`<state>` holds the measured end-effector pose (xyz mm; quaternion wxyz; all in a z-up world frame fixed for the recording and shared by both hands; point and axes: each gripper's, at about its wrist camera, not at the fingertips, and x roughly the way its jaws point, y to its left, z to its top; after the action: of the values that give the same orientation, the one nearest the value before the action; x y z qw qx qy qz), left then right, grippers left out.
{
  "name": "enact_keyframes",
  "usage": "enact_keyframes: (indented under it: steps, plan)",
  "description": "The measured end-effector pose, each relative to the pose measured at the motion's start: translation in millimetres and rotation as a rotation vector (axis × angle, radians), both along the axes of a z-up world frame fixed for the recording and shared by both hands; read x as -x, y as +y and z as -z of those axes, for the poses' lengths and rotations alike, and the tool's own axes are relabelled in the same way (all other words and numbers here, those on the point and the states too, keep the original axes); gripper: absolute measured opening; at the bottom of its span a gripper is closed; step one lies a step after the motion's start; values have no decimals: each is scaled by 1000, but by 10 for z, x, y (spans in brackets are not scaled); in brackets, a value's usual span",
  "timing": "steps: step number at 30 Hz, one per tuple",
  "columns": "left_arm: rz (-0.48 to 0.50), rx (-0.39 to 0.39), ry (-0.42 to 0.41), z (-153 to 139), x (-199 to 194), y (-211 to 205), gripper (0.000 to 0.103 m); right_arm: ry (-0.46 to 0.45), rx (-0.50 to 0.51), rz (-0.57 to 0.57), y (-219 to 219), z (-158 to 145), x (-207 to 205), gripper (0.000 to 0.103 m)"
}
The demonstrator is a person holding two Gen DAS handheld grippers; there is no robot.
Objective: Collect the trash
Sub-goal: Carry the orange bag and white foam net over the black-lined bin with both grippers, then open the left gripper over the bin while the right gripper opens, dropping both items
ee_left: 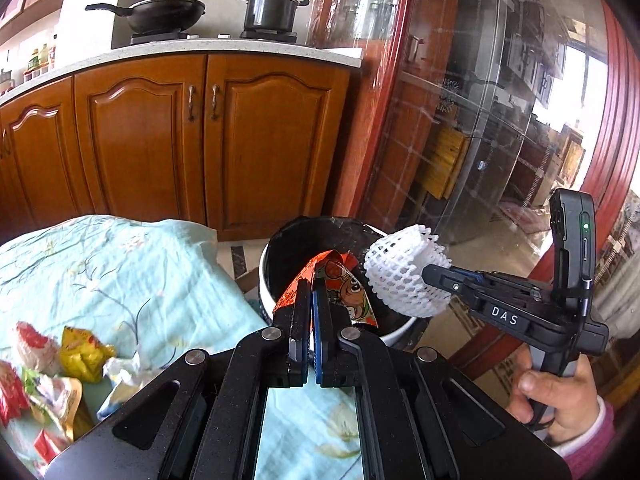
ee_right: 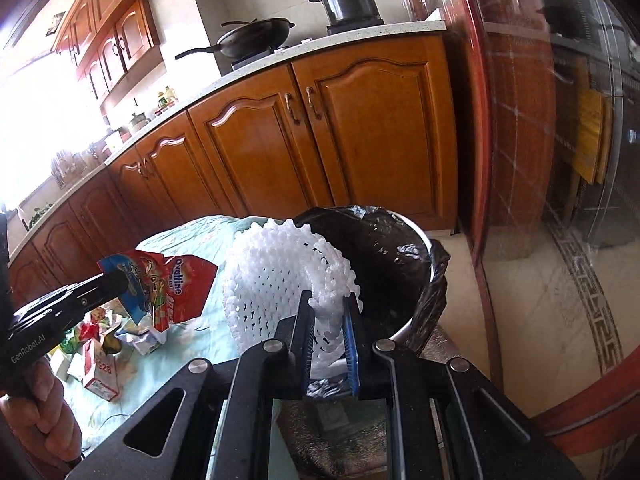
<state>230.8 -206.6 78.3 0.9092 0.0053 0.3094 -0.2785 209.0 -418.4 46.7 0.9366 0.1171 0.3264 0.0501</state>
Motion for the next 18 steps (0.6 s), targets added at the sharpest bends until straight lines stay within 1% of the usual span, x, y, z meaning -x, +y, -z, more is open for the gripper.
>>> enact_keyframes:
  steps: [9,13,18]
  plan:
    - [22,-43,67,245,-361,-282,1,86,56,5,-117,121,-400,14]
    - [30,-68,87,323,-446,-367,1,120,76,1,-144,197,-515,14]
    - [36,-79,112,392,-550,-450,1,149,93,-3,-145,259,-593,15]
